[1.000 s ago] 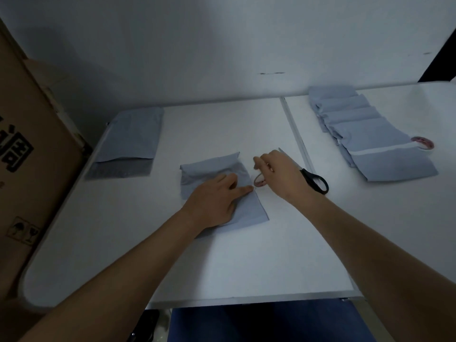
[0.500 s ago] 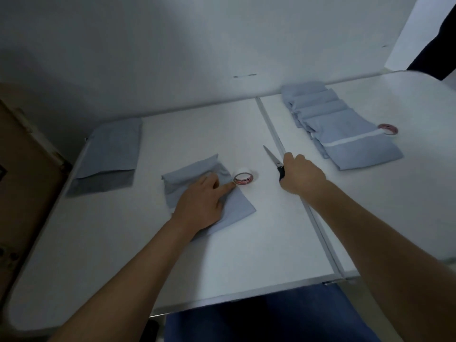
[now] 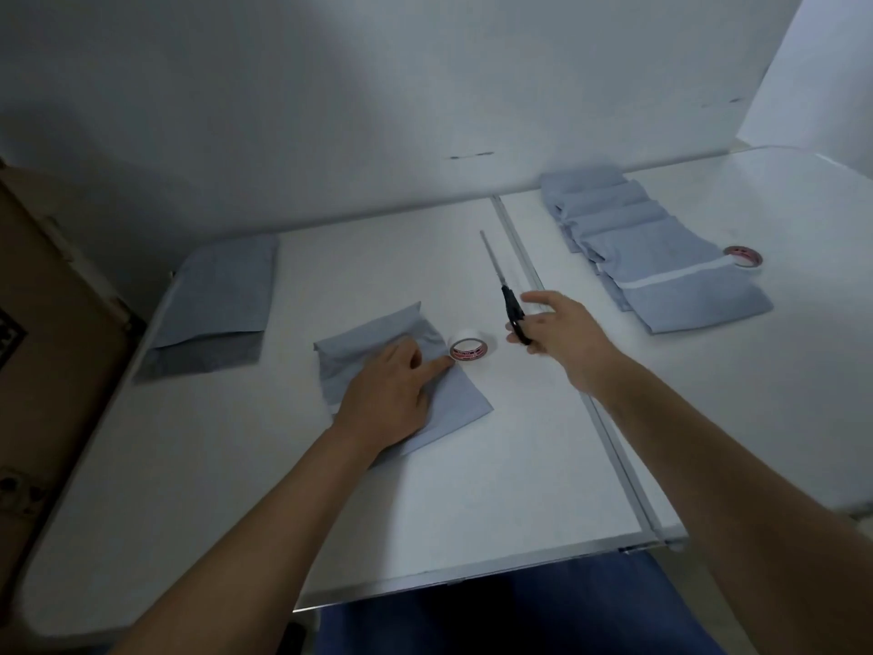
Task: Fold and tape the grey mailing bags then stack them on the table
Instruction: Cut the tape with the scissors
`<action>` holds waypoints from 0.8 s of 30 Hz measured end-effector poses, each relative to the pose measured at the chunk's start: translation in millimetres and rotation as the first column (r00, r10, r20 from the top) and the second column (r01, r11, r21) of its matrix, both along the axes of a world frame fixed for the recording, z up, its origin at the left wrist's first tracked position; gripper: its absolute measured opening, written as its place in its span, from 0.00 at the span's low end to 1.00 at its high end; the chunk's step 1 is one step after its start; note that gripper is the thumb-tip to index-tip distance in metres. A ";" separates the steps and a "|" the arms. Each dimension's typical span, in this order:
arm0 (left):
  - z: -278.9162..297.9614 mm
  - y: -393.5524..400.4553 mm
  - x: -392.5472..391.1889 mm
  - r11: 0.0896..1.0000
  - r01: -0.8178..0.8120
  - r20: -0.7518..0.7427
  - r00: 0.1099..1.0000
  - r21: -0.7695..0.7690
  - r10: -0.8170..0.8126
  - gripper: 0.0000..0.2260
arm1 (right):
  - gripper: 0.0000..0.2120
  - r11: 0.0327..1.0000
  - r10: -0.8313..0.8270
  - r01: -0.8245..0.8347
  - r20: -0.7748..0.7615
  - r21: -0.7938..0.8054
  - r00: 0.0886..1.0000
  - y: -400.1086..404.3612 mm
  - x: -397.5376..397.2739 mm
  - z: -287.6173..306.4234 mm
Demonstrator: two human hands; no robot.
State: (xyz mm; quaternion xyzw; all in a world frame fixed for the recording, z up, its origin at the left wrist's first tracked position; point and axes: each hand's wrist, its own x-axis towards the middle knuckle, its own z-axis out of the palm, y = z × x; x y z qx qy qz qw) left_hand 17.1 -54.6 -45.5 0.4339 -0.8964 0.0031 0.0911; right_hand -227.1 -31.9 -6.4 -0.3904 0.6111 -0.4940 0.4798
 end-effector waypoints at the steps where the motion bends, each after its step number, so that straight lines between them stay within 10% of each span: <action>1: -0.2 -0.2 0.1 1.000 0.000 0.003 1.000 -0.001 0.000 0.27 | 0.18 1.000 0.015 -0.015 -0.017 -0.006 1.000 0.4 4.6 -4.1; 8: 2.7 3.2 -1.3 1.000 0.014 -0.021 1.000 -0.024 -0.014 0.26 | 0.26 0.980 0.201 -0.181 -0.454 0.088 0.868 -0.8 28.0 -8.8; 13: 2.7 5.4 -1.0 0.999 0.025 -0.045 0.999 -0.030 -0.027 0.25 | 0.14 0.989 0.025 -0.122 -0.709 -0.087 0.705 -2.9 41.9 -17.9; 24: 0.7 10.2 2.1 0.996 0.041 -0.020 0.999 -0.075 -0.043 0.21 | 0.13 0.960 -0.067 -0.187 -0.823 -0.206 0.564 -13.6 37.8 -16.4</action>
